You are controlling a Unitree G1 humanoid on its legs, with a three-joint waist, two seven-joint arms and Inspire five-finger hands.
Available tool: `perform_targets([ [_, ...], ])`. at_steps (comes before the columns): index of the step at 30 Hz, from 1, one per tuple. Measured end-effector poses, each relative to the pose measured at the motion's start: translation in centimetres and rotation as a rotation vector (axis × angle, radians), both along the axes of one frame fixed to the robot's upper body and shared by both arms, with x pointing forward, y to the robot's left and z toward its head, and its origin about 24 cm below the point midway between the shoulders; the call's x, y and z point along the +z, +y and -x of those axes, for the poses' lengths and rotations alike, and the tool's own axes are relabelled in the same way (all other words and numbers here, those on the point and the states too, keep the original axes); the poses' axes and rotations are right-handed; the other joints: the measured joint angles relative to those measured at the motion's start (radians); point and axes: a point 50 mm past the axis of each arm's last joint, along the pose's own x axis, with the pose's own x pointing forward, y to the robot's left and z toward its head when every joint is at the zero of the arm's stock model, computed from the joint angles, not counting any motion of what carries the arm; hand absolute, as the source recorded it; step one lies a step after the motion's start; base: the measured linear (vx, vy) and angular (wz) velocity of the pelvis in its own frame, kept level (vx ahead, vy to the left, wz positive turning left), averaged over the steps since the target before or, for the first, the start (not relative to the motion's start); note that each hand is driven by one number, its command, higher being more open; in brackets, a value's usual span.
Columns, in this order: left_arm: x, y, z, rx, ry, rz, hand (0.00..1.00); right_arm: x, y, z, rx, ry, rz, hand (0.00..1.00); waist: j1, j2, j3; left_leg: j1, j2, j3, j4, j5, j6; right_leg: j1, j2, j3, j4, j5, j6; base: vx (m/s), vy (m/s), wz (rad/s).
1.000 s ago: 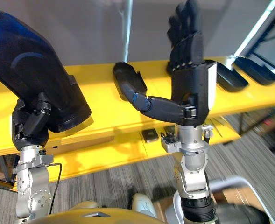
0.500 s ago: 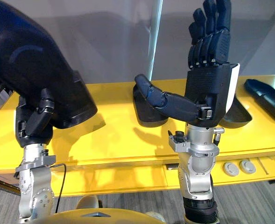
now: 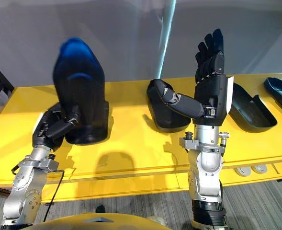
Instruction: Walk over and take three plastic housings, then place them on the shelf
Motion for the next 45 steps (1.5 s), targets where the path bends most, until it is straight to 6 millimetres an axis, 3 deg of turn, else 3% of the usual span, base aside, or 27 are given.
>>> perform_targets([
  [4, -1.2, -0.5, 0.1, -0.054, 0.116, 0.075, 0.00, -0.5, 0.0, 0.1, 0.049, 0.038, -0.060, 1.00, -0.015, 0.000, 0.002, 0.013, 0.006, 0.028, -0.039, 0.016, -0.001, 0.002, 0.012, 0.000, -0.028, -0.001, 0.002, -0.08, -0.018, -0.12],
  [9, -1.6, -1.4, -0.8, -0.095, 0.159, 0.127, 0.00, -0.9, 1.6, -0.1, 0.123, 0.067, -0.068, 1.00, -0.017, 0.008, 0.000, 0.002, 0.029, 0.051, -0.039, 0.031, -0.011, -0.012, 0.029, -0.002, -0.031, 0.005, 0.010, -0.06, -0.022, -0.02],
  [14, -2.1, -1.3, -3.1, -0.054, 0.189, 0.158, 0.00, -1.4, 3.8, -0.3, 0.230, 0.103, -0.055, 1.00, -0.016, 0.012, -0.004, -0.004, 0.035, 0.051, -0.039, 0.052, -0.013, -0.015, 0.036, -0.005, -0.030, 0.014, 0.012, -0.01, -0.007, 0.01],
  [22, -3.7, -0.6, -6.3, 0.062, 0.267, 0.160, 0.00, -1.6, 5.4, -0.5, 0.313, 0.114, -0.051, 1.00, -0.020, 0.019, -0.017, -0.003, 0.037, 0.055, -0.040, 0.053, -0.010, -0.015, 0.036, -0.001, -0.031, 0.028, 0.012, -0.05, 0.009, -0.01],
  [29, -3.9, -0.6, -8.8, 0.103, 0.291, 0.155, 0.00, -2.0, 8.2, -1.4, 0.447, 0.142, -0.049, 1.00, -0.041, 0.028, -0.025, -0.018, 0.053, 0.087, -0.040, 0.078, -0.007, -0.038, 0.044, 0.003, -0.033, 0.040, 0.009, -0.08, 0.005, -0.04],
  [30, -3.7, -0.7, -9.3, 0.096, 0.288, 0.153, 1.00, -1.6, 8.7, -1.5, 0.465, 0.128, -0.042, 1.00, -0.040, 0.029, -0.026, -0.026, 0.056, 0.087, -0.040, 0.083, -0.007, -0.047, 0.049, 0.003, -0.037, 0.045, 0.006, -0.05, 0.005, -0.01],
  [35, -3.3, -1.3, -10.3, 0.079, 0.281, 0.094, 1.00, 0.1, 9.6, -2.2, 0.499, 0.058, -0.035, 1.00, -0.037, 0.030, -0.033, -0.057, 0.068, 0.087, -0.040, 0.098, -0.010, -0.070, 0.061, 0.001, -0.052, 0.064, 0.007, -0.03, -0.003, 0.00],
  [45, -3.0, -1.4, -11.8, 0.084, 0.332, -0.077, 1.00, -0.1, 10.2, -2.4, 0.495, 0.096, -0.054, 1.00, -0.038, 0.033, -0.034, -0.057, 0.071, 0.084, -0.040, 0.108, -0.014, -0.070, 0.063, 0.001, -0.047, 0.066, 0.009, 0.00, 0.000, 0.00],
])
